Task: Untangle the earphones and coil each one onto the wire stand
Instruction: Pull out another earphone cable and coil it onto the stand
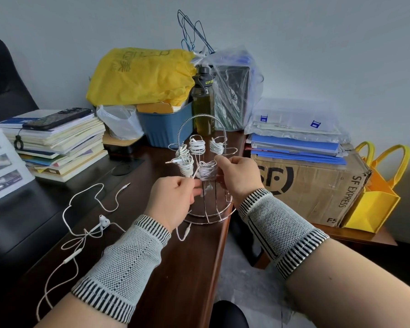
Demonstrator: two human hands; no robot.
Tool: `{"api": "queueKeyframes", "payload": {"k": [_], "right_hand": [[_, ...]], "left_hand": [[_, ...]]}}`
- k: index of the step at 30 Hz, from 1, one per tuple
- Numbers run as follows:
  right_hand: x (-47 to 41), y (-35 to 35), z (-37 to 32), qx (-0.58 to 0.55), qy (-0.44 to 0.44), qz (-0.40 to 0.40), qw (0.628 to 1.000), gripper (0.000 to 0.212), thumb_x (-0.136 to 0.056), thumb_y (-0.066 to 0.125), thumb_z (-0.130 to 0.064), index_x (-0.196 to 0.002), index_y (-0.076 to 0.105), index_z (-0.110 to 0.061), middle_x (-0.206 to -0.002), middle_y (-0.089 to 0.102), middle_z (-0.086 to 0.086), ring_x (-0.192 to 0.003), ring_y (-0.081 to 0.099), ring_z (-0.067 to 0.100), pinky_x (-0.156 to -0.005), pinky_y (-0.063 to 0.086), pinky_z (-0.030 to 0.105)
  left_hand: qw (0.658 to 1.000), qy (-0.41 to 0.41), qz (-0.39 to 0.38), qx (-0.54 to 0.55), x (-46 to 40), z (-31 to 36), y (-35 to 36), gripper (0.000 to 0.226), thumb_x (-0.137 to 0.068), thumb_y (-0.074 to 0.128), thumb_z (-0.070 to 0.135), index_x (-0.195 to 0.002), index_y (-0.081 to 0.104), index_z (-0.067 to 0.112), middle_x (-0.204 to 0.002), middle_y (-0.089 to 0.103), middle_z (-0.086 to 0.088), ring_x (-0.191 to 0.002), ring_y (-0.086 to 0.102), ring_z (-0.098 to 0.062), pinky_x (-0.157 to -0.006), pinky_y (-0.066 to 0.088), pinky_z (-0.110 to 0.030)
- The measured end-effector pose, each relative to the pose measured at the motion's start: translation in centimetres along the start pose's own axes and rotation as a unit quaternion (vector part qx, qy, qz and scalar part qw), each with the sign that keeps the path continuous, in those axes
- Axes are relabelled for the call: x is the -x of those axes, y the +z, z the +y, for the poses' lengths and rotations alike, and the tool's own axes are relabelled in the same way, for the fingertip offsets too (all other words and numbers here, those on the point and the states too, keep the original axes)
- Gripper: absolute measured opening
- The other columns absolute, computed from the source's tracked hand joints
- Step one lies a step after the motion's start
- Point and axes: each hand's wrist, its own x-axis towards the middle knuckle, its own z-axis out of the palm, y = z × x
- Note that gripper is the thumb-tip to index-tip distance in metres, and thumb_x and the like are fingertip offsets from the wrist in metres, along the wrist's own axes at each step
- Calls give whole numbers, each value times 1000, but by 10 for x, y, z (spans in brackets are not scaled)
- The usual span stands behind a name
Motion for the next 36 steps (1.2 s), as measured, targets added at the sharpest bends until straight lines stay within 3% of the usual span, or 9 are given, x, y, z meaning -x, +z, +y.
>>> {"api": "queueKeyframes", "payload": {"k": [4,7,12,16,19,22,27,30,36], "right_hand": [[6,-3,7,-61,10,-7,998,31,-65,64,-43,-48,57,-18,-56,58,3,-61,56,23,-75,53,52],[14,-6,13,-89,-8,-13,996,28,-70,67,-34,-48,58,-20,-59,59,4,-61,54,22,-68,49,43],[30,-7,14,-8,-95,-58,994,34,-79,69,-37,-48,62,-23,-54,60,-3,-61,60,20,-71,54,42],[39,-5,6,48,-122,-102,986,31,-83,72,-29,-54,68,-18,-57,61,-7,-65,59,6,-71,54,35],[38,-3,4,53,-99,-107,988,21,-82,70,-20,-61,69,-20,-76,64,-4,-76,62,11,-77,55,38],[35,-7,6,62,-102,-83,989,21,-84,65,-18,-63,66,-20,-84,65,1,-75,61,12,-76,53,33],[34,-9,10,62,-112,-62,990,20,-87,64,-25,-67,64,-25,-85,65,1,-72,61,12,-73,53,33],[32,-12,10,31,-80,-55,995,22,-87,67,-25,-65,64,-20,-65,65,-3,-59,59,12,-63,51,34],[25,-15,11,-31,-34,-42,998,20,-85,68,-23,-67,66,-16,-72,72,11,-77,70,35,-77,57,55]], "left_hand": [[995,66,11,-80,8,-1,-1,40,-78,48,25,-39,55,18,-88,72,-21,-84,69,-34,-83,55,-51],[984,104,3,-147,13,-2,1,39,-87,52,10,-48,53,4,-81,67,-10,-76,63,-32,-74,47,-43],[960,168,-30,-220,14,-7,6,34,-95,53,18,-64,63,7,-105,61,18,-80,56,-13,-71,40,-24],[950,172,-50,-255,14,-8,8,25,-95,55,26,-96,75,10,-130,58,8,-107,60,-16,-93,46,-29],[948,158,-49,-271,16,-5,8,25,-94,58,25,-94,75,6,-144,49,6,-119,55,-17,-94,38,-18],[961,144,-40,-231,14,-2,6,22,-92,59,23,-83,73,9,-127,61,7,-100,56,-5,-78,37,-9],[974,97,54,-197,7,5,8,10,-92,58,26,-95,66,21,-84,63,14,-81,58,-5,-79,44,-21],[975,94,105,-173,6,4,12,7,-94,58,24,-99,62,22,-89,61,12,-82,58,-4,-75,37,-13],[975,108,115,-156,1,3,19,31,-97,54,26,-122,65,12,-112,71,0,-101,62,-10,-80,32,-7]]}}
